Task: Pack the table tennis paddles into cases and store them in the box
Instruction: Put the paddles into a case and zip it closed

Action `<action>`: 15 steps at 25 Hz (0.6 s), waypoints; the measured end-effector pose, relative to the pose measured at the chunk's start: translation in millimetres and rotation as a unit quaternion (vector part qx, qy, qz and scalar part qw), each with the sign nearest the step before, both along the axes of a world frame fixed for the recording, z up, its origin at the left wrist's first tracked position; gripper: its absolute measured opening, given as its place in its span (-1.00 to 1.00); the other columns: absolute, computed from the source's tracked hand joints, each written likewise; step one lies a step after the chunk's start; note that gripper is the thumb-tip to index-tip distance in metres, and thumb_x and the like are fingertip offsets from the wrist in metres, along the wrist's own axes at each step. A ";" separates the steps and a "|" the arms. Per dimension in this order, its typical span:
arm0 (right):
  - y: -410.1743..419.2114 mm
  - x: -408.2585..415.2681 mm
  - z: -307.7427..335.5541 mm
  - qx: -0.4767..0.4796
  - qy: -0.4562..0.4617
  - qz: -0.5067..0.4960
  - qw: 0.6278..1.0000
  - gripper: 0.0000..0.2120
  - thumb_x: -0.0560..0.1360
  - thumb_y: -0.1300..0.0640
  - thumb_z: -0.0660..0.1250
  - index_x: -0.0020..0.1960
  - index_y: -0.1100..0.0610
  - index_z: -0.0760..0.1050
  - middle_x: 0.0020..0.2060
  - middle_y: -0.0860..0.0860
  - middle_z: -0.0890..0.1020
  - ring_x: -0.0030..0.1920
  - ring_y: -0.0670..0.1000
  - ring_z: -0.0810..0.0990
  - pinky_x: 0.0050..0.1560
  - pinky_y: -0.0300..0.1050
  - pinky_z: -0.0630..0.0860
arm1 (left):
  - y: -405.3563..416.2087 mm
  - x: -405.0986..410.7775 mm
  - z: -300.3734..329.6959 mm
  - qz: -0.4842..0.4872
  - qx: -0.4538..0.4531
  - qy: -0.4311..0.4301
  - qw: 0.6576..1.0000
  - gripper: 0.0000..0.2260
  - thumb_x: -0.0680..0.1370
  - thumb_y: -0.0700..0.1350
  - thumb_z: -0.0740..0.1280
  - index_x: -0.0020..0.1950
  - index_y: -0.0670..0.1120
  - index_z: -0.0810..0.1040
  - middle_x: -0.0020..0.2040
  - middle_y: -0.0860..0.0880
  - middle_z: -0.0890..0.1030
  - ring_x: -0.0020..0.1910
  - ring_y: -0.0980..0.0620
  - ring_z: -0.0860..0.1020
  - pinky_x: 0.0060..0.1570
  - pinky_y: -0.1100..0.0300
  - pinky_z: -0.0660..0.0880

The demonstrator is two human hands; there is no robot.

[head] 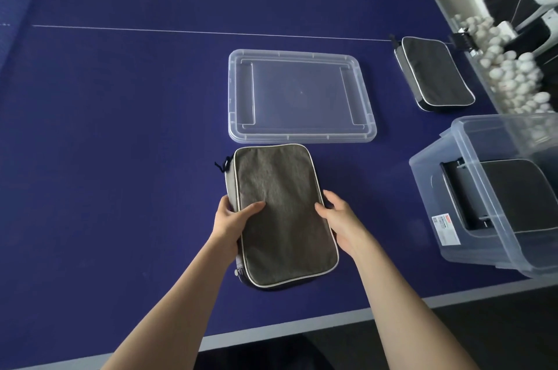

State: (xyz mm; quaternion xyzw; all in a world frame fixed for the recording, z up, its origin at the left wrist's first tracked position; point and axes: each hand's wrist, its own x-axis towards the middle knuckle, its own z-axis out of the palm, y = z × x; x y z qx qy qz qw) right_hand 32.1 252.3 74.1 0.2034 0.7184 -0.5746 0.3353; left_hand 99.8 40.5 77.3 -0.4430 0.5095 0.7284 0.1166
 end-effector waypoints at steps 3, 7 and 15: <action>-7.7 2.2 19.5 0.043 0.058 0.036 0.997 -0.51 0.56 0.07 0.29 0.45 -0.02 0.27 0.31 -0.04 0.44 0.26 -0.04 0.46 0.25 -0.06 0.43 | -1.7 -0.5 8.1 0.049 -0.023 0.024 0.998 -0.57 0.30 -0.14 0.59 0.06 -0.02 0.48 0.02 -0.07 0.62 -0.09 -0.06 0.65 -0.25 0.07 0.62; -21.9 46.8 45.5 0.272 0.378 0.000 0.885 -0.62 0.50 0.08 0.38 0.28 0.13 0.44 0.13 0.06 0.53 0.17 0.08 0.47 0.13 0.03 0.43 | -9.5 -3.9 20.5 0.137 -0.038 0.023 0.990 -0.56 0.29 -0.12 0.59 0.06 -0.06 0.45 0.01 -0.08 0.61 -0.07 -0.06 0.63 -0.09 -0.02 0.62; -94.2 146.4 58.8 0.303 0.519 0.091 0.794 -0.68 0.43 -0.20 0.35 -0.19 0.06 0.48 -0.32 -0.13 0.48 -0.28 -0.11 0.45 -0.25 -0.19 0.45 | -4.4 -13.0 54.1 0.299 -0.011 0.037 0.953 -0.51 0.26 -0.06 0.59 0.05 -0.03 0.41 -0.04 0.02 0.58 -0.13 0.04 0.60 -0.13 0.12 0.57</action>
